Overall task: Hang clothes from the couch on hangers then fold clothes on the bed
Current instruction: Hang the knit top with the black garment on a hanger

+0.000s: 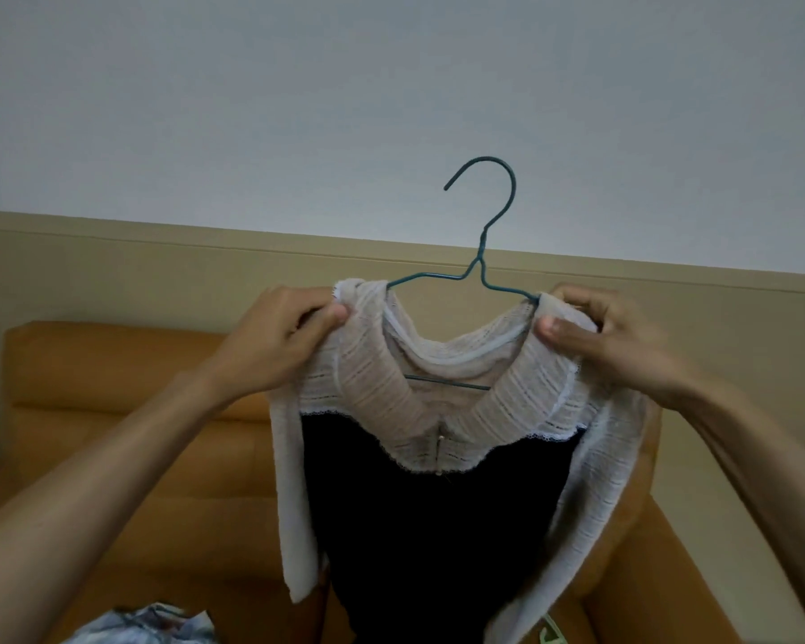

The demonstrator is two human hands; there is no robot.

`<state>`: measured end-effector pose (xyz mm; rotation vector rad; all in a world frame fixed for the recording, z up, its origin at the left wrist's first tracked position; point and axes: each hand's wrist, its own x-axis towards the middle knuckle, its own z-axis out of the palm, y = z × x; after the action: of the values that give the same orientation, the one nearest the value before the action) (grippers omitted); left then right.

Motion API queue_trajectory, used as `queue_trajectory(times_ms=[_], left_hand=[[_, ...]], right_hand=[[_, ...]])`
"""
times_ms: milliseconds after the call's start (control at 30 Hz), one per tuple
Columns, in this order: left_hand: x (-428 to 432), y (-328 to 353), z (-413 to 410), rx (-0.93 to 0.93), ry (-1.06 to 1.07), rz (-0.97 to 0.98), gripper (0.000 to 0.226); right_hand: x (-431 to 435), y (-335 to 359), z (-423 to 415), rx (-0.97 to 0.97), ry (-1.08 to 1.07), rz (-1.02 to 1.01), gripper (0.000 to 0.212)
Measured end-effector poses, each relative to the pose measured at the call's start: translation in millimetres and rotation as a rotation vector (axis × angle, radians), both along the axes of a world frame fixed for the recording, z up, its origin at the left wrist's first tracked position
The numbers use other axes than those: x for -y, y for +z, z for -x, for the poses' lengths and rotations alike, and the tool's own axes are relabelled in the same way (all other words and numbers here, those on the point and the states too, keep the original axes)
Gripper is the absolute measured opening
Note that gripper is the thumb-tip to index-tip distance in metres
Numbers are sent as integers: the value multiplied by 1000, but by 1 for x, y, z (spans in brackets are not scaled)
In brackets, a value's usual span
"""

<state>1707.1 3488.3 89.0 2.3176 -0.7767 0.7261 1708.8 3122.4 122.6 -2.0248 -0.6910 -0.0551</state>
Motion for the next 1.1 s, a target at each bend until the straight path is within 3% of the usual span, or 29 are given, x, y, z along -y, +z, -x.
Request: queue_trajectory(times_ms=[200,400,500,533,600,633,700,800,900,1033,1100], left_hand=[[-27,0,3,85,46,201,39],[-49,-8,-5,35,1,221,47],[-53,-5,-6,-6,-67,220,46],[-54,-3,-7,-13,-90,221,44],[-55,1,-9,-12,-130,223,41],[-55,3,-10,-8,-146,229,41],[-55,3,-18,-14,-177,257,45],[-49,3,-30,-54,-233,285,51],[-30,-2,-36,-124,-303,261,54],[1,-13,-36,-306,-398,240,52],[20,-17,-30,-335,-389,251,43]], right_hand=[[13,4,9,-83,-45,42,31],[0,2,29,-169,-75,38,47],[-5,-1,40,-240,-164,-16,33],[-5,-2,45,-289,-200,-37,35],[-4,-7,52,-330,-272,-130,74],[-1,-9,54,-338,-289,-178,81],[1,-7,67,-381,-284,-262,68],[2,-5,91,-438,-318,-326,80],[1,-4,116,-377,-477,-443,56],[-5,-2,157,-305,-606,-547,53],[-8,0,185,-288,-654,-577,40]])
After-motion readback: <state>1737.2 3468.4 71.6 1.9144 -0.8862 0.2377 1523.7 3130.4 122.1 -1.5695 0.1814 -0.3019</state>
